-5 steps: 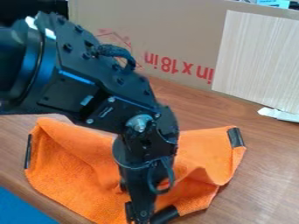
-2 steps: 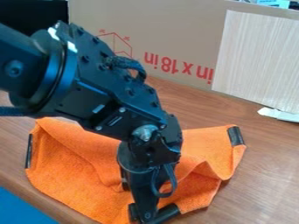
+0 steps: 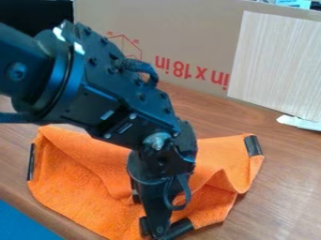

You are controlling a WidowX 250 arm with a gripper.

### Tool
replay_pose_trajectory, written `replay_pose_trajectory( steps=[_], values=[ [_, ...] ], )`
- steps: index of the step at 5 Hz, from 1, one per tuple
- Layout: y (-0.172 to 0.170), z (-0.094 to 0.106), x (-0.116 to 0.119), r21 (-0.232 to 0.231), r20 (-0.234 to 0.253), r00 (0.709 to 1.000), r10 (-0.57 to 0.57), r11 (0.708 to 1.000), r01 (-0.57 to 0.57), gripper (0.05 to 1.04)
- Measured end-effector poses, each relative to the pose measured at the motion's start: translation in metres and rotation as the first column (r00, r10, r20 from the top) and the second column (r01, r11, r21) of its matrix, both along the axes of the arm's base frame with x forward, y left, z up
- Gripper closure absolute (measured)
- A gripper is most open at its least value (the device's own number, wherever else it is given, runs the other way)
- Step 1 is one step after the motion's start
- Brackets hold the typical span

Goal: Unfold the cloth from bottom right to top left

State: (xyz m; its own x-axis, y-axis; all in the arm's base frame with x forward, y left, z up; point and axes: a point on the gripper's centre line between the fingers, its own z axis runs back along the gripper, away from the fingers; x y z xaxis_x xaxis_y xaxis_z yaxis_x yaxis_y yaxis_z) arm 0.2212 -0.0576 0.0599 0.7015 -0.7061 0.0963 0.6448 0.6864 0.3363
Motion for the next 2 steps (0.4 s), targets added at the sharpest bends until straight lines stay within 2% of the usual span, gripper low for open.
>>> replay_pose_trajectory(
  steps=[2],
  values=[
    [-0.0021, 0.0049, 0.0028, -0.008, 0.005, 1.0, 0.0, 1.0, 0.0, 0.083]
  ],
)
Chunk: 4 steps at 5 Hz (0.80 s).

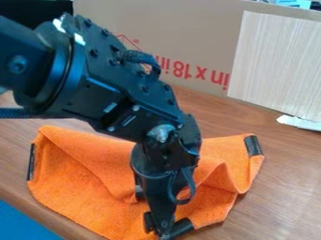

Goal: Unfold the cloth from bottom right to top left

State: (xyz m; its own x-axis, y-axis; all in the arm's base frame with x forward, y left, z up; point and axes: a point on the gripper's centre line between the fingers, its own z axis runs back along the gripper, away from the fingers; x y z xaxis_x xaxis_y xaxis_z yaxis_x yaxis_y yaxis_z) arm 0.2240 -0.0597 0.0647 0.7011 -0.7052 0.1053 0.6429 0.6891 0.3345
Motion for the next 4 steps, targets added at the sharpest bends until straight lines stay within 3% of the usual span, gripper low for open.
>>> replay_pose_trajectory(
  steps=[4],
  values=[
    [0.006, 0.009, 0.016, -0.01, 0.026, 0.998, 0.049, 0.999, -0.049, 0.083]
  ],
)
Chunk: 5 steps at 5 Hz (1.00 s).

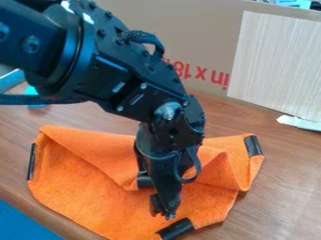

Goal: Unfold the cloth from bottom right to top left

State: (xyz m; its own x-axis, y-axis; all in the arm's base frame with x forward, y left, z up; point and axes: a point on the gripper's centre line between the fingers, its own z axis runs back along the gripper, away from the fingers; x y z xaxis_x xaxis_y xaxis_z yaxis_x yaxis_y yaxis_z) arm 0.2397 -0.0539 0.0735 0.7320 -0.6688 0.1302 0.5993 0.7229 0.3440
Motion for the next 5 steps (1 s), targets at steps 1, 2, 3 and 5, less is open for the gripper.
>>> replay_pose_trajectory(
  steps=[1, 2, 3, 5],
  values=[
    [0.0011, -0.0014, 0.0048, 0.006, 0.008, 1.0, 0.002, 1.0, -0.002, 0.083],
    [0.0028, -0.0035, 0.0066, 0.016, 0.011, 1.0, 0.005, 1.0, -0.005, 0.087],
    [0.003, -0.0025, 0.0094, 0.012, 0.03, 0.999, 0.012, 1.0, -0.013, 0.376],
    [0.0046, -0.0017, 0.0079, 0.014, 0.042, 0.999, 0.011, 1.0, -0.012, 0.88]
  ],
)
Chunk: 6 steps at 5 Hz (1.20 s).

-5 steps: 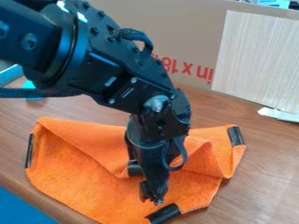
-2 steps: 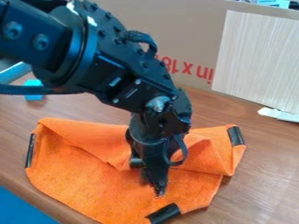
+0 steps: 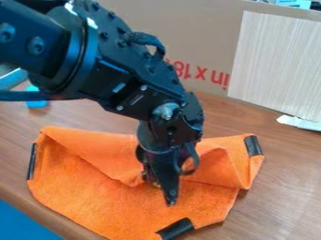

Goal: Unfold the cloth from bottom right to top left

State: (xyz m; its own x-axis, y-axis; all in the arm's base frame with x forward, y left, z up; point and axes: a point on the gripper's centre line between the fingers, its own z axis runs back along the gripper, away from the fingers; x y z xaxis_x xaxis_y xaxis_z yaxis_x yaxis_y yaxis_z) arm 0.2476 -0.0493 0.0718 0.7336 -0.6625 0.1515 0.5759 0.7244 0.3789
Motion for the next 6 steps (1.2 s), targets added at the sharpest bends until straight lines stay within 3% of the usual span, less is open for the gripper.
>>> replay_pose_trajectory(
  steps=[1, 2, 3, 5, 6],
  values=[
    [0.0, -0.003, -0.005, 0.005, -0.014, 1.0, -0.003, 1.0, 0.003, 0.997],
    [0.0, -0.002, -0.01, -0.002, -0.018, 1.0, -0.009, 1.0, 0.009, 1.021],
    [-0.005, 0.011, -0.015, -0.047, -0.006, 0.999, -0.036, 0.998, 0.036, 1.024],
    [0.005, 0.04, -0.02, -0.223, -0.058, 0.996, -0.067, 0.973, 0.052, 1.024],
    [0.016, 0.052, -0.009, -0.257, -0.071, 0.997, -0.043, 0.966, 0.023, 1.025]
  ],
)
